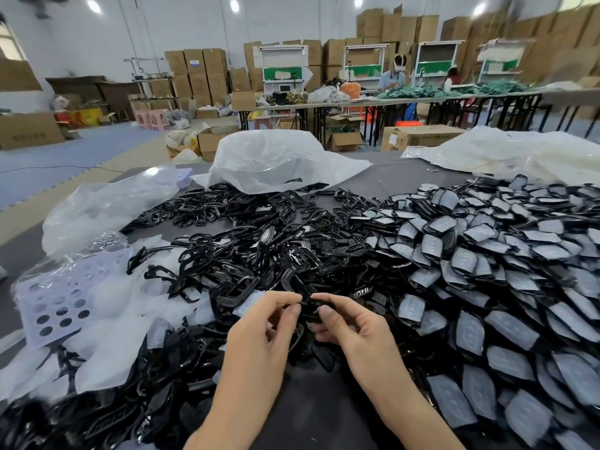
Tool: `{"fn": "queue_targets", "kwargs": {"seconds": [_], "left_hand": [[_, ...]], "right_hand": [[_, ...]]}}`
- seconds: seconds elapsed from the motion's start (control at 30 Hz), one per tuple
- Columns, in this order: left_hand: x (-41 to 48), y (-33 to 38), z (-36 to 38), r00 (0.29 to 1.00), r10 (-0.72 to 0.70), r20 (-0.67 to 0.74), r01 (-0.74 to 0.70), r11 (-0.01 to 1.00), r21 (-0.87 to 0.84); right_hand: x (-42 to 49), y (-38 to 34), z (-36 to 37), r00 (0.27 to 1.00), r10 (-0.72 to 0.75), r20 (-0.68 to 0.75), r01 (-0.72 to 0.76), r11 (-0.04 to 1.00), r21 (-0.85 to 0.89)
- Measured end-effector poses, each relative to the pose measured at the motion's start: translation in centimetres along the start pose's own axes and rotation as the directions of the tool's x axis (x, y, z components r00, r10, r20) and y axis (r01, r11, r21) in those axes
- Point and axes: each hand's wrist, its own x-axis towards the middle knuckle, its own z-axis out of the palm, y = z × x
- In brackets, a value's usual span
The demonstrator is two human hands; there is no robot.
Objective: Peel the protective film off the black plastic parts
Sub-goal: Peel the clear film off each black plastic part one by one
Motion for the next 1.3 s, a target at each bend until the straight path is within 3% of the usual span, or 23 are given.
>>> {"fn": "queue_targets", "kwargs": {"seconds": [0.1,0.17,0.23,0.37,0.6,0.93,1.17,1.3], "left_hand": [[0.1,0.3,-0.1,0.998,-0.027,-0.065,0.022,0.997,-0.069],[0.1,0.4,-0.1,0.995,-0.100,-0.012,0.095,0.974,-0.204],[0.0,0.8,-0.1,0.985,-0.161,0.059,0.171,0.916,-0.364],[-0.2,1.2,0.1,0.976,-0.206,0.072,0.210,0.799,-0.564],[0.0,0.8,0.0,0.962,-0.242,0.127,0.265,0.712,-0.650],[-0.3,0.7,0.3,0.984,-0.153,0.087,0.175,0.881,-0.438],[0.7,-0.5,-1.5,0.972,-0.043,0.231,0.104,0.961,-0.257],[0.6,-0.9,-1.2,0.983,-0.038,0.182,0.057,0.993,-0.099]], "right_hand": [[-0.2,-0.3,0.1,1.000,-0.006,0.022,0.005,1.000,0.020],[-0.3,-0.4,0.3,0.999,0.009,0.032,-0.011,0.998,0.067],[-0.3,-0.5,0.4,0.998,0.034,0.047,-0.040,0.990,0.134],[-0.2,-0.5,0.6,0.996,0.076,0.053,-0.088,0.958,0.271],[-0.3,-0.5,0.8,0.995,0.064,0.071,-0.083,0.945,0.317],[-0.5,-0.6,1.0,0.992,0.088,0.090,-0.112,0.942,0.317],[-0.5,-0.6,0.5,0.996,0.034,0.078,-0.041,0.995,0.089],[-0.6,-0.4,0.5,0.997,0.012,0.071,-0.011,1.000,-0.007]]}}
